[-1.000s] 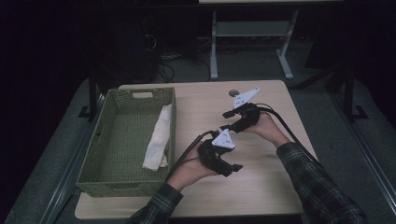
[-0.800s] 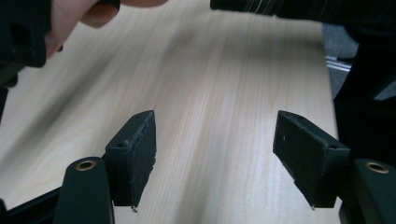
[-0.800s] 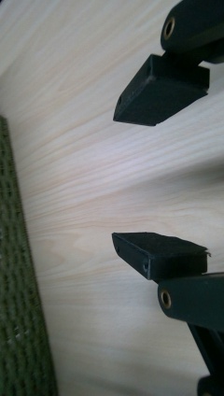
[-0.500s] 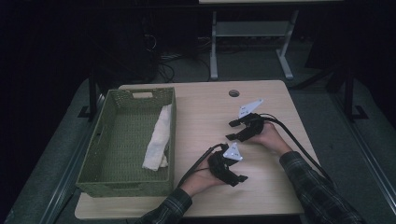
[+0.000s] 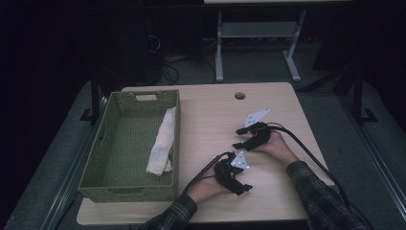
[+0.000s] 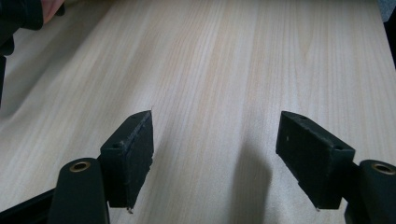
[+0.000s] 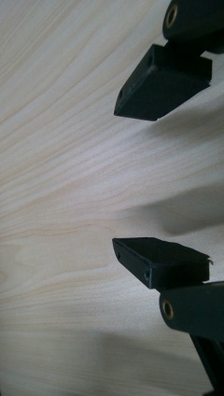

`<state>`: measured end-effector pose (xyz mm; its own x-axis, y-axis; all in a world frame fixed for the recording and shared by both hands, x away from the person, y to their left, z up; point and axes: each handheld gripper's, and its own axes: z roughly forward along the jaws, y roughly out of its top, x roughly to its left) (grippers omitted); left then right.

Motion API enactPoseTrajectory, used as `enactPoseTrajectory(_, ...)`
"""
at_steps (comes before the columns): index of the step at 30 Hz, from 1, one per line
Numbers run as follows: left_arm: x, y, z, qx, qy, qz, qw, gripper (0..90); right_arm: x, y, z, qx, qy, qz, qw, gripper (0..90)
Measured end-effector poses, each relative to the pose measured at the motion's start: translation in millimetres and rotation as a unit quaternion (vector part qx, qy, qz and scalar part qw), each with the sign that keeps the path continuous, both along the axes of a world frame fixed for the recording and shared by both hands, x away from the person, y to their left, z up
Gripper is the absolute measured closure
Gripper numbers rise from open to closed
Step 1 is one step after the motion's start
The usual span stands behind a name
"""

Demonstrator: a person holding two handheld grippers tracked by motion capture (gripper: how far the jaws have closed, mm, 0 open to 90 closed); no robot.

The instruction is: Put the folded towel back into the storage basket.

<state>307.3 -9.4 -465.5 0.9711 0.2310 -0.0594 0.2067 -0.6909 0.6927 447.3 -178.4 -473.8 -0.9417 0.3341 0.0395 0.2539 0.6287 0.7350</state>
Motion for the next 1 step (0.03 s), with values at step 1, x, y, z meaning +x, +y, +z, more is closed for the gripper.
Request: enactPoseTrajectory(1,0.0,0.0,0.0,0.000,0.000,0.000,1.0000,26.8,-0.6,-0.4,-0.6,0.004,0.002,-0.002,1.0000,29.5)
